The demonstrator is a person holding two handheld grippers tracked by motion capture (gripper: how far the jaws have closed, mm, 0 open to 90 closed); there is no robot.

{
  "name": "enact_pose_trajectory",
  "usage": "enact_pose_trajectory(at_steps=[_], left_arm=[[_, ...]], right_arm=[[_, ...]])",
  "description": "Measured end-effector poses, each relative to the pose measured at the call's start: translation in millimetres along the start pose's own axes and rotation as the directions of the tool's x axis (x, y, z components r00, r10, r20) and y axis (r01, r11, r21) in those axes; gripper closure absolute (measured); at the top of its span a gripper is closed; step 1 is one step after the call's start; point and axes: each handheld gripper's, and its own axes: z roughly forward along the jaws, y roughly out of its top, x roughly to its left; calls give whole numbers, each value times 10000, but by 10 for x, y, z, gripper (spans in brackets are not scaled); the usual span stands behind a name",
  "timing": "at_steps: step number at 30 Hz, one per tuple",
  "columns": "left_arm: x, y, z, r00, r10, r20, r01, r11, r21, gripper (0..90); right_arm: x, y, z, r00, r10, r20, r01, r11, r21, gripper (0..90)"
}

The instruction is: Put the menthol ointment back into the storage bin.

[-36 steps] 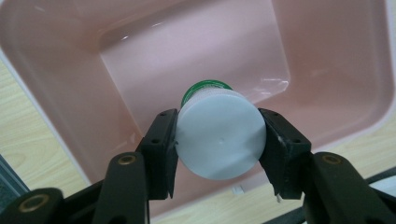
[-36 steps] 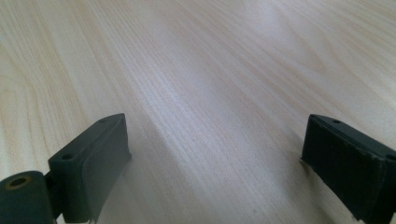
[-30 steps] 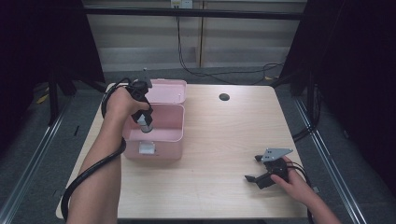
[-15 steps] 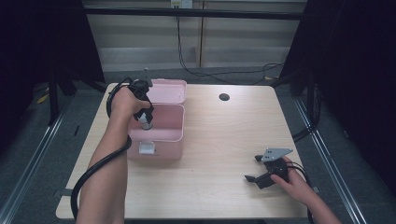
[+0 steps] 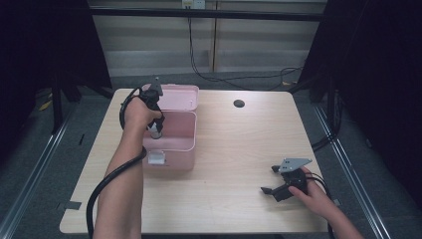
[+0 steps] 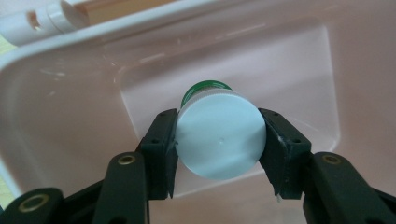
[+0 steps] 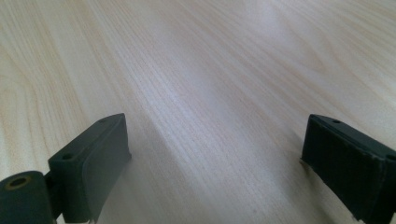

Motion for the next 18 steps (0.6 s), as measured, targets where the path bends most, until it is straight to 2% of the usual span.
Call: enact_pose_trajectory(at_steps=[3,11,12,18], left_arm=[[12,10,55,9999,-61,-151,58,9998,-188,507],[16,24,195,9996,-156,-221,153,9998,-160,507],[12,24,207,9993,-298,-220,293,9993,-231,506],[2,31,253,9994,-283,-222,277,9991,-308,506]], right_arm=[[0,0,0,10000,-2,-2,2,10000,-3,67],[0,0,0,10000,4,0,-4,10000,-3,68],[0,0,0,10000,4,0,-4,10000,-4,67],[0,0,0,10000,0,-1,0,10000,-1,68]])
